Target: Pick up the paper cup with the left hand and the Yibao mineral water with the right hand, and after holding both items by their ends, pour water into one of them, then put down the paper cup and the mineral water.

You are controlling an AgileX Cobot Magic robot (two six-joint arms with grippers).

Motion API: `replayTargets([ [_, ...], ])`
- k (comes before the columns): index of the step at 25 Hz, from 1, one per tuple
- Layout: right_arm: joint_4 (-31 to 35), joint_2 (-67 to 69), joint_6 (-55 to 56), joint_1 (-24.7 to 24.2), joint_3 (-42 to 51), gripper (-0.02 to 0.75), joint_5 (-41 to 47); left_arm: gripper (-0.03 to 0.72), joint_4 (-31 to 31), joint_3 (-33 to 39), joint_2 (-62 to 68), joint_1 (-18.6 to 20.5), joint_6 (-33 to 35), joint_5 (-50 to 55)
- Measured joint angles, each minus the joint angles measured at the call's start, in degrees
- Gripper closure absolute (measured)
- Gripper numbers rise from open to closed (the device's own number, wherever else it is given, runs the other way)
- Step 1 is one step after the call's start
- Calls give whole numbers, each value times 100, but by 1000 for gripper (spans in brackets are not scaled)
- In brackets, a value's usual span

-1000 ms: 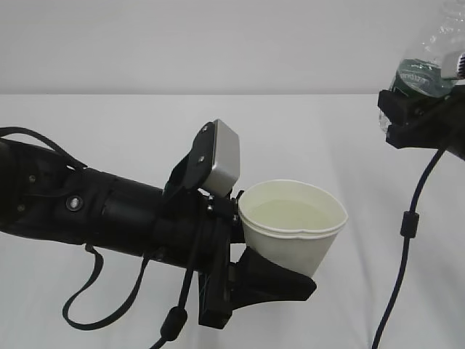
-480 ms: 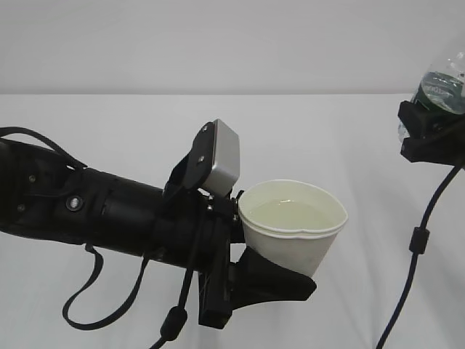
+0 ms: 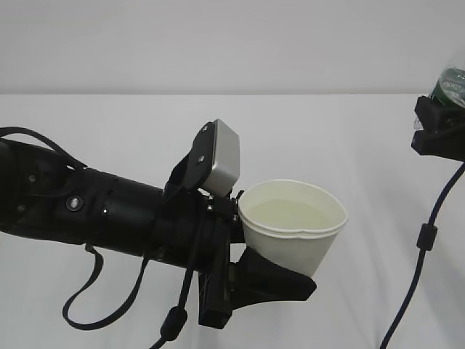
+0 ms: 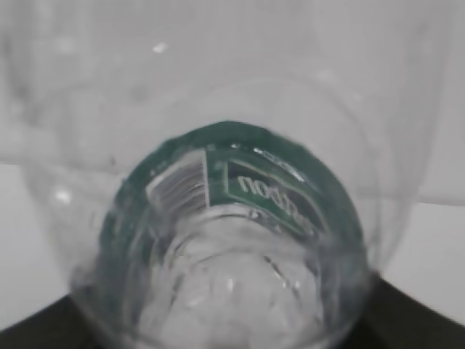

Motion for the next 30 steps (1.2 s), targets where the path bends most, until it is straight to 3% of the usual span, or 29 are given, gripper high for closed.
replayTargets([
  [30, -54, 0, -14, 0, 0, 346, 810, 257, 0, 0, 0, 0, 0, 0],
])
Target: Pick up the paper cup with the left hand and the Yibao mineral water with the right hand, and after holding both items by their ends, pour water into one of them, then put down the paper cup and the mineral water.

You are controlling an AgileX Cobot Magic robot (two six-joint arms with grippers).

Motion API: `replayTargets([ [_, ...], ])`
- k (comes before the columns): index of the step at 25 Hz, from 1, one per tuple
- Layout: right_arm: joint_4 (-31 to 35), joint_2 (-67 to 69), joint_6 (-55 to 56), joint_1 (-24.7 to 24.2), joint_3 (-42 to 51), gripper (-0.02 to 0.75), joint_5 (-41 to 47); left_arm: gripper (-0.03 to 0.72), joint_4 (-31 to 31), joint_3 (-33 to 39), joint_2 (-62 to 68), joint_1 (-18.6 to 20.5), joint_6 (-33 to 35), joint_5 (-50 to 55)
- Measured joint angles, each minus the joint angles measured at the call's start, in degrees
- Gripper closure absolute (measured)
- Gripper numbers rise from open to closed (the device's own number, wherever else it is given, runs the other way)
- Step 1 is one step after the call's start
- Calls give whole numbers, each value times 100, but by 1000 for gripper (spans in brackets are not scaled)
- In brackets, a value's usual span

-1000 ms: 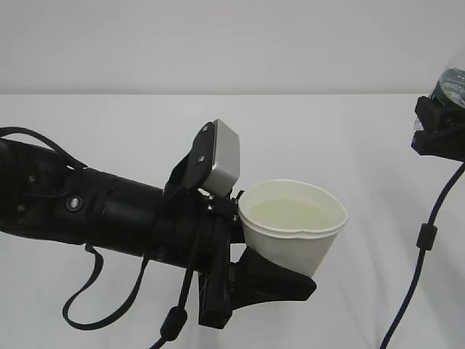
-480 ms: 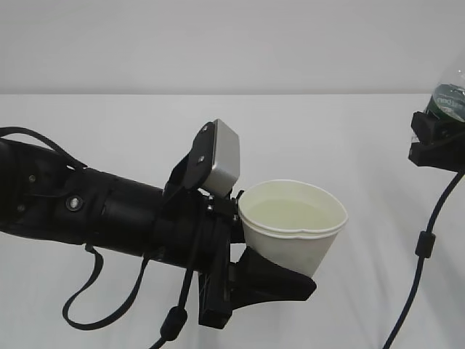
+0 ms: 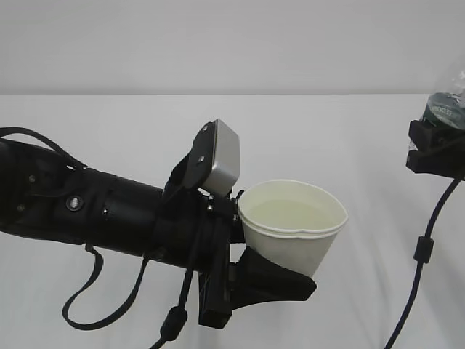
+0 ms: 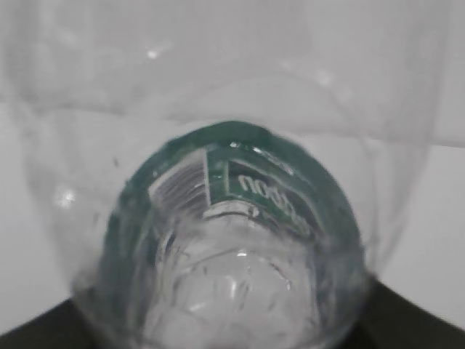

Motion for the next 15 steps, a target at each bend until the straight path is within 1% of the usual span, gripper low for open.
replayTargets([
  [8, -83, 0, 0, 0, 0, 346, -25, 258, 0, 0, 0, 0, 0, 0],
  [15, -90, 344, 47, 0, -293, 346, -32, 258, 0, 0, 0, 0, 0, 0],
])
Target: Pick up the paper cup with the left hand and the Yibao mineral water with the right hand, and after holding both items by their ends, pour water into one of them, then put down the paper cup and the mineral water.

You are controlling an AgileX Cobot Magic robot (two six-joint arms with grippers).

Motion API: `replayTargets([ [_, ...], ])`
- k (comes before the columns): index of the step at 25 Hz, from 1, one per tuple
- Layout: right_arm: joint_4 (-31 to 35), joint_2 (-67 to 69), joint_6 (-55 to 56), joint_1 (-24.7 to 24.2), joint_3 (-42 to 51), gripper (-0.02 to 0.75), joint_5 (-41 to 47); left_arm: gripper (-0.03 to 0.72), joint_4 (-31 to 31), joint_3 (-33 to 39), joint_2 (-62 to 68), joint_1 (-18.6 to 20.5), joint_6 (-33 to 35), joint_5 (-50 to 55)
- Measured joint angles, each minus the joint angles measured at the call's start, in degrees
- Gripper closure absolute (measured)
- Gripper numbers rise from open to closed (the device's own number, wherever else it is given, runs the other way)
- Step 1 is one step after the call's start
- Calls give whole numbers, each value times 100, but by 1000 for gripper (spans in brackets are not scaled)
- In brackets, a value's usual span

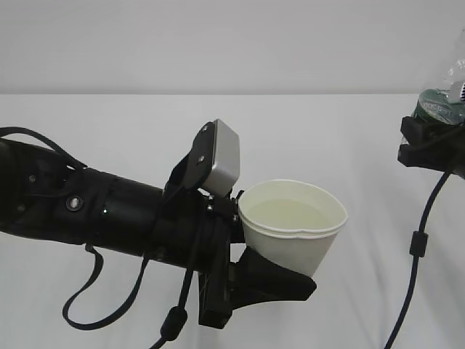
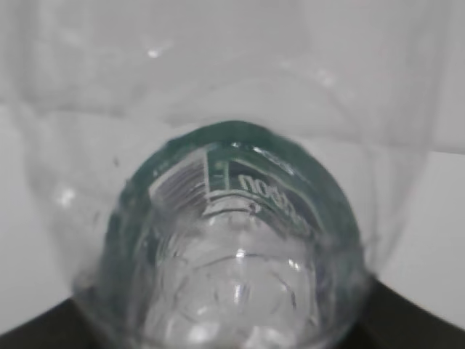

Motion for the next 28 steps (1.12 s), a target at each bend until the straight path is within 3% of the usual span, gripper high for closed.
replayTargets([
  [28, -84, 1728, 27, 0, -1013, 346, -206, 258, -13, 0, 0, 0, 0, 10],
])
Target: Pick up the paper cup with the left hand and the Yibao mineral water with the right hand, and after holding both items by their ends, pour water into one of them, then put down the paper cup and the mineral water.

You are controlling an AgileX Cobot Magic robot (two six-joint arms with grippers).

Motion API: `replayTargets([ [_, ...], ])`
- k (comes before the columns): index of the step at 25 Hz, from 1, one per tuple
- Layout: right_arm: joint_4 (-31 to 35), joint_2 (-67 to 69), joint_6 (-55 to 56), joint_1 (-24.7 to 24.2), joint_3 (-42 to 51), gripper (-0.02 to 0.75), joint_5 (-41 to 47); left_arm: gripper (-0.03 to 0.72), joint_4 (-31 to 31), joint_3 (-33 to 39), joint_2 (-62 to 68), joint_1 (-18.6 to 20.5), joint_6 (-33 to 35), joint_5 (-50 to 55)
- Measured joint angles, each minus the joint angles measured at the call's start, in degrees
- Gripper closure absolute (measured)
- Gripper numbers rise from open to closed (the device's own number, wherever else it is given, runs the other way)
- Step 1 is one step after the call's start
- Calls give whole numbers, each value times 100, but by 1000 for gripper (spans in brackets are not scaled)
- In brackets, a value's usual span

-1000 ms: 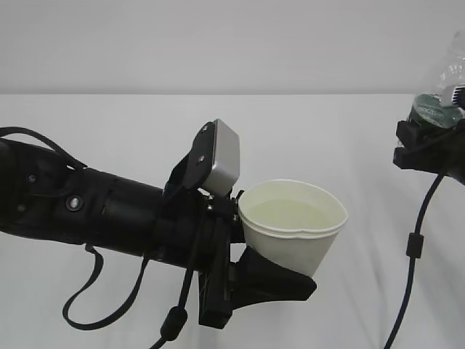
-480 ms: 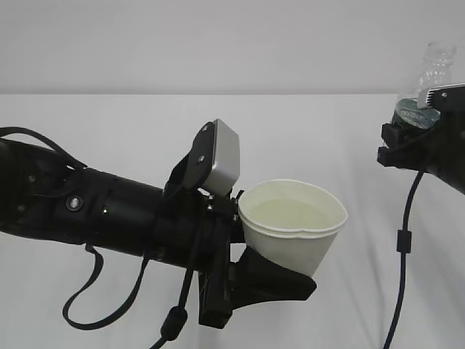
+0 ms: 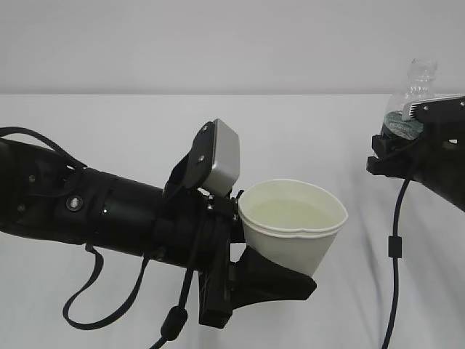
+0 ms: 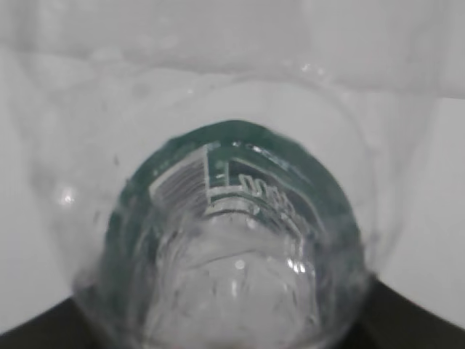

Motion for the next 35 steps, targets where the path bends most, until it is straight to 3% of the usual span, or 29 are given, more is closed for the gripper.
replayTargets([
  [35, -13, 1138, 0, 0, -561, 346, -533, 258, -13, 0, 0, 0, 0, 13],
])
